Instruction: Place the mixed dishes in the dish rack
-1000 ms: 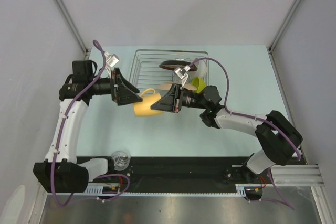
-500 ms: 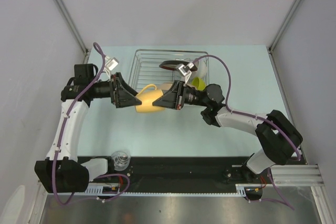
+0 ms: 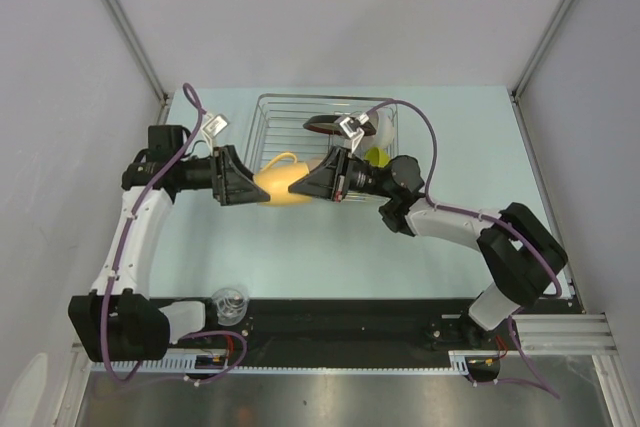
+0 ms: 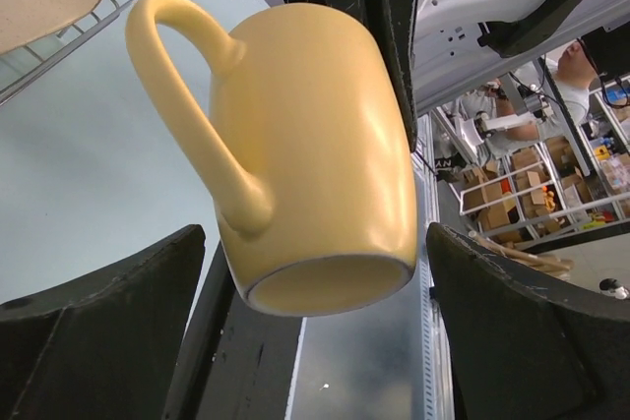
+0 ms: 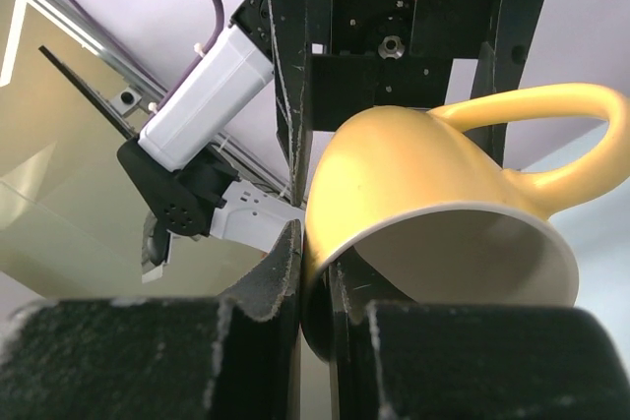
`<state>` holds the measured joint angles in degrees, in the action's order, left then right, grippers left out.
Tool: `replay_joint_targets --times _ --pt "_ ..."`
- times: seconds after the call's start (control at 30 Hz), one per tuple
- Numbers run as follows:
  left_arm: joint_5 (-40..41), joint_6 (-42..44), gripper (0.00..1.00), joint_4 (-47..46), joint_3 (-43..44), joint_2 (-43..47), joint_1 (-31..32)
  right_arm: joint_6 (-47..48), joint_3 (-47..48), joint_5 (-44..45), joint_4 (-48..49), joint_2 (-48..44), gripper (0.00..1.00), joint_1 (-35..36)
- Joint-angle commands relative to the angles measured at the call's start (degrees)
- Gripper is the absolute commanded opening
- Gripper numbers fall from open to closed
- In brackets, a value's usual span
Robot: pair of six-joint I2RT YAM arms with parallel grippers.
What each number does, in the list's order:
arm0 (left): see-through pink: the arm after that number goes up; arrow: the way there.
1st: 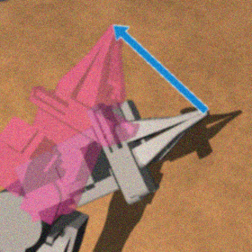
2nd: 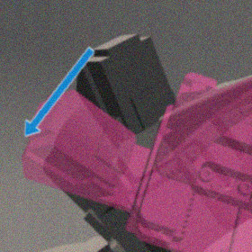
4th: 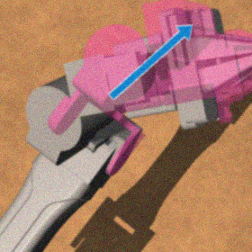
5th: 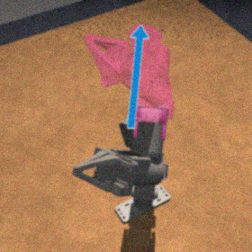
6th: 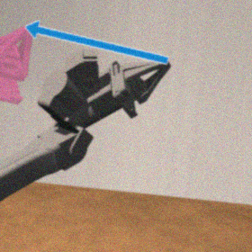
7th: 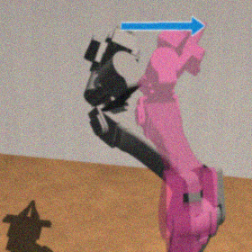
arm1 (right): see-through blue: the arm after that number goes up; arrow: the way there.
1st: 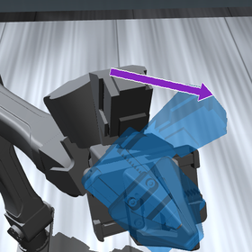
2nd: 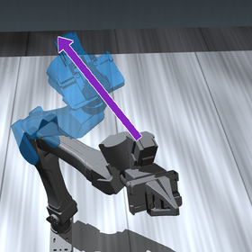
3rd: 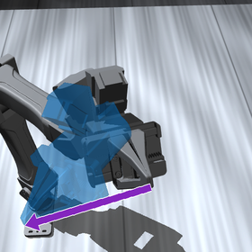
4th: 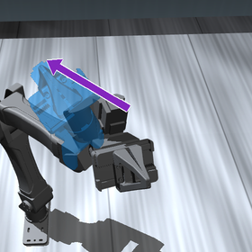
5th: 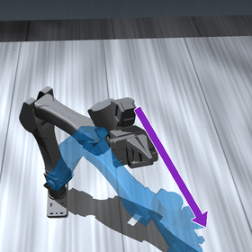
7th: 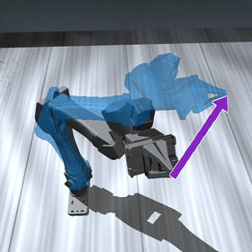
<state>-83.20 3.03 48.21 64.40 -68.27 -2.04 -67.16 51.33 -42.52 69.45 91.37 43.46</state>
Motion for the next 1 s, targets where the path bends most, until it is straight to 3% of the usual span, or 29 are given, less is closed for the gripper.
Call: replay_joint_targets --times 0.0,0.6,0.9,0.97 --pt "-7.1 0.8 1.0 0.2 1.1 -1.1 -0.4 0.2 3.2 2.5 11.4 -0.1 0.0 0.5" --pt "-9.3 7.9 1.0 6.7 3.5 -3.0 1.5 -1.1 7.7 3.0 14.6 5.9 0.0 2.4" --pt "-9.9 9.5 0.63 8.4 5.6 -4.2 1.4 -1.6 6.9 2.4 14.7 6.9 0.0 2.9" --pt "-10.2 9.5 0.49 8.4 5.6 -4.1 1.5 -2.3 6.9 2.3 15.0 7.4 0.0 2.9"
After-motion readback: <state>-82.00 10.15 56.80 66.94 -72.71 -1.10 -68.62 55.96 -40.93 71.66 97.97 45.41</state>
